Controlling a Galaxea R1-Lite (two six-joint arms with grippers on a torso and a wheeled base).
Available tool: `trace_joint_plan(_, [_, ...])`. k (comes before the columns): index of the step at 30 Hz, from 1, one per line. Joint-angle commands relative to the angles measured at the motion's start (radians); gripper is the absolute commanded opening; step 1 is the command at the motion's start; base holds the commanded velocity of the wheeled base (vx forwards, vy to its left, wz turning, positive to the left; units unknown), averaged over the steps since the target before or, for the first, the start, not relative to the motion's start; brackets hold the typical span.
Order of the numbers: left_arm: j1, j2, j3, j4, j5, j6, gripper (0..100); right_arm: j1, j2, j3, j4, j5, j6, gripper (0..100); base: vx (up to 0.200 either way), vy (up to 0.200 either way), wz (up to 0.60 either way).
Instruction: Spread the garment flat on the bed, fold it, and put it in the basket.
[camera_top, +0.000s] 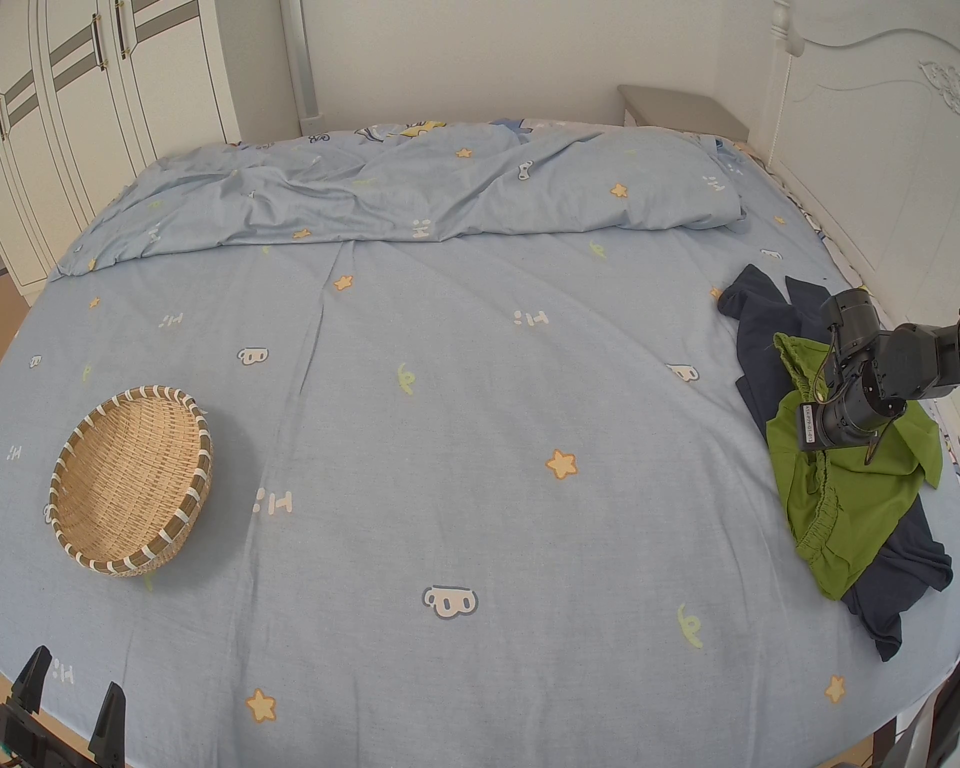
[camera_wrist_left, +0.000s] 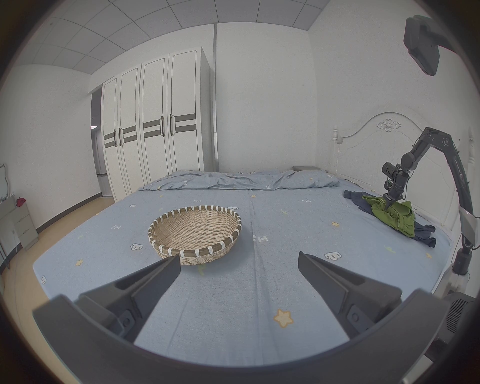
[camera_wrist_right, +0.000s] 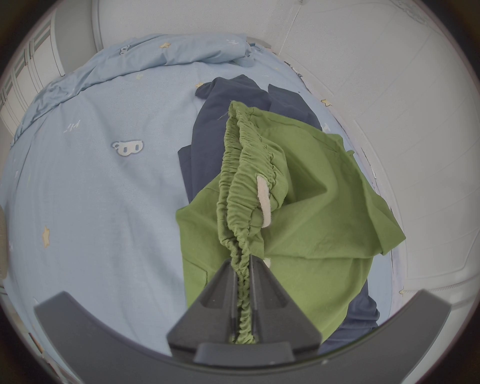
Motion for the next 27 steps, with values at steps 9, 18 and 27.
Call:
trace_joint_plan(9, [0.000,-0.016,0.016,0.000,0.000,0.000,100,0.101,-0.197,-0.362,0.455,0.280,0.170,0,0.000,0.000,0.00])
trace_joint_plan(18, [0.000,-0.016,0.016,0.000,0.000,0.000,100,0.301,-0.223,-0.493,0.593,0.404,0.291,0,0.000,0.000,0.00])
trace_joint_plan(27, [0.000,-0.016,0.016,0.000,0.000,0.000,100,0.572,-0.185,-0.597,0.567,0.401,0.417,0,0.000,0.000,0.00])
